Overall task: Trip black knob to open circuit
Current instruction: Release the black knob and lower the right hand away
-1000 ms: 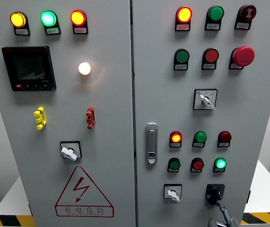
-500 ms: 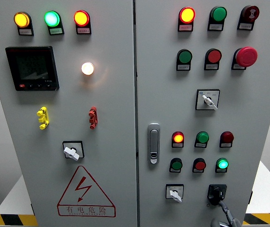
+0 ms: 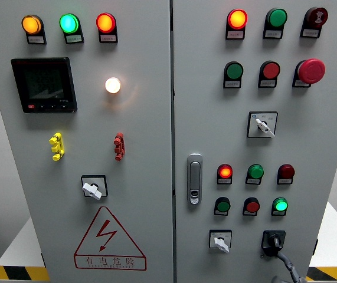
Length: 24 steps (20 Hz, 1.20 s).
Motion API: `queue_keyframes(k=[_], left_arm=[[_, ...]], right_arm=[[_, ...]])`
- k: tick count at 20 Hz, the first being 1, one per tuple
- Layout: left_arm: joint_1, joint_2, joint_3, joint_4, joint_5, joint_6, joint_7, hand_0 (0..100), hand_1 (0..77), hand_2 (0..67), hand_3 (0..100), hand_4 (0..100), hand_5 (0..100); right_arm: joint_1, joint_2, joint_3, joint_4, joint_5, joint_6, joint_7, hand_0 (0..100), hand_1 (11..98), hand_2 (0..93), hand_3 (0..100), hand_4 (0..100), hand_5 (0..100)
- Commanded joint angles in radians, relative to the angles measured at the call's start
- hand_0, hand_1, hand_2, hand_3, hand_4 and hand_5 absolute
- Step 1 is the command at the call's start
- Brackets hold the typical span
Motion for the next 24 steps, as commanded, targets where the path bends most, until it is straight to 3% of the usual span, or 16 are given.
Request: queue_keyframes(k=[1, 2, 3, 4, 5, 8, 12, 15, 20, 24], left_arm=[[-0.001, 0.000, 0.000, 0.000, 0.000, 0.000, 0.000, 0, 0.0, 19.4, 26, 10, 9], [0.001, 0.000, 0.000, 0.000, 0.000, 0.000, 0.000, 0, 0.0, 19.4, 26, 10, 9], [0.001, 0.000, 0.000, 0.000, 0.000, 0.000, 0.000, 0, 0.0, 19.4, 26, 10, 9], [0.001, 0.000, 0.000, 0.000, 0.000, 0.000, 0.000, 0, 0.0, 19.4, 26, 10, 9], [-0.001, 0.000, 0.000, 0.000, 0.000, 0.000, 0.000, 0, 0.0, 19.4, 26, 10, 9], [0.001, 0.000, 0.000, 0.000, 0.000, 0.000, 0.000, 0, 0.0, 19.4, 26, 10, 9], [0.001, 0.000, 0.000, 0.000, 0.000, 0.000, 0.000, 0, 0.0, 19.4, 26, 10, 9], [-0.001, 0.000, 0.000, 0.000, 0.000, 0.000, 0.000, 0, 0.0, 19.4, 26, 10, 9], [0.001, 0.000, 0.000, 0.000, 0.000, 0.000, 0.000, 0, 0.0, 19.4, 26, 10, 9], [0.001, 0.000, 0.000, 0.000, 0.000, 0.000, 0.000, 0, 0.0, 19.4, 26, 10, 9]], right_arm=[[-0.029, -0.0007, -0.001, 0.031, 0.000, 0.000, 0.002, 100, 46.9, 9.0, 96, 96, 100], [-0.038, -0.0023, -0.001, 0.043, 0.000, 0.000, 0.002, 100, 46.5, 9.5, 81, 78, 100], [-0.044, -0.0053, -0.003, 0.049, 0.000, 0.000, 0.002, 100, 46.5, 9.5, 76, 70, 100], [-0.052, -0.0069, -0.004, 0.059, 0.000, 0.000, 0.002, 100, 46.3, 8.9, 63, 53, 82], [-0.059, -0.0069, -0.004, 0.063, 0.000, 0.000, 0.002, 100, 45.7, 7.5, 54, 43, 71], [-0.090, -0.0084, -0.007, 0.080, 0.000, 0.000, 0.002, 100, 45.1, 4.0, 37, 27, 52], [-0.113, -0.0023, -0.012, 0.092, -0.004, -0.003, 0.006, 100, 44.3, 2.5, 28, 19, 41], [-0.119, -0.0038, -0.003, 0.105, -0.013, -0.008, 0.008, 100, 44.1, 3.1, 25, 16, 36], [-0.130, 0.0130, -0.003, 0.115, -0.020, -0.023, 0.008, 100, 43.6, 3.5, 23, 15, 32], [-0.132, 0.0146, -0.001, 0.115, -0.031, -0.025, 0.008, 100, 43.7, 3.6, 22, 14, 30]])
